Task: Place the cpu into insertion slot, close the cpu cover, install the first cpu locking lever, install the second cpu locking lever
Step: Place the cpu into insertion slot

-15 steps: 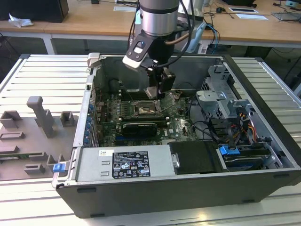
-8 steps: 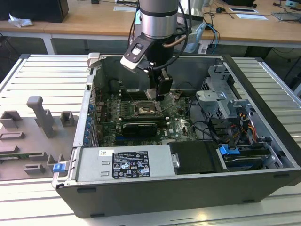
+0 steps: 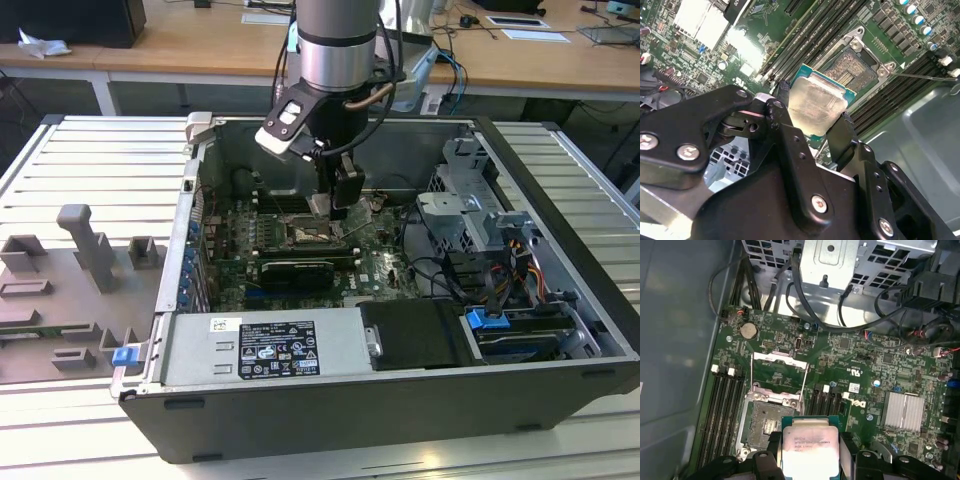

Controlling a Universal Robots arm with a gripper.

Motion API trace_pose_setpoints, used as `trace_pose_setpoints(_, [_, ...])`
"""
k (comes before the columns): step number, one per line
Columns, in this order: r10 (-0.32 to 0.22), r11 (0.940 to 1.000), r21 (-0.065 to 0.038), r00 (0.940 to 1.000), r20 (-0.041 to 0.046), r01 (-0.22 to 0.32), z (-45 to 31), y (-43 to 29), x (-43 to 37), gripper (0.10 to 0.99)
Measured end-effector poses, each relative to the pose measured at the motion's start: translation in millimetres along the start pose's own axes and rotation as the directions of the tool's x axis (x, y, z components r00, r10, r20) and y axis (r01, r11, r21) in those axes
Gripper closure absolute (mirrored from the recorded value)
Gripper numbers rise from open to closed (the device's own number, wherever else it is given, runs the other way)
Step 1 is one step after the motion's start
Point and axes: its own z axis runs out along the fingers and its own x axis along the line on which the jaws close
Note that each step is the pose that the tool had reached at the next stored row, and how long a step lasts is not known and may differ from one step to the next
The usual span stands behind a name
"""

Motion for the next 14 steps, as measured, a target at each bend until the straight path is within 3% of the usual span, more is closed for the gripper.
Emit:
trace_pose_setpoints(5, [0.001,1.0000,0.007,1.0000,-0.0012,-0.001,3.6,-0.2,0.0,0.541])
trace_pose_setpoints(14, [0.001,0.9999,0.010,1.0000,-0.0021,-0.001,6.3,-0.4,0.1,0.541])
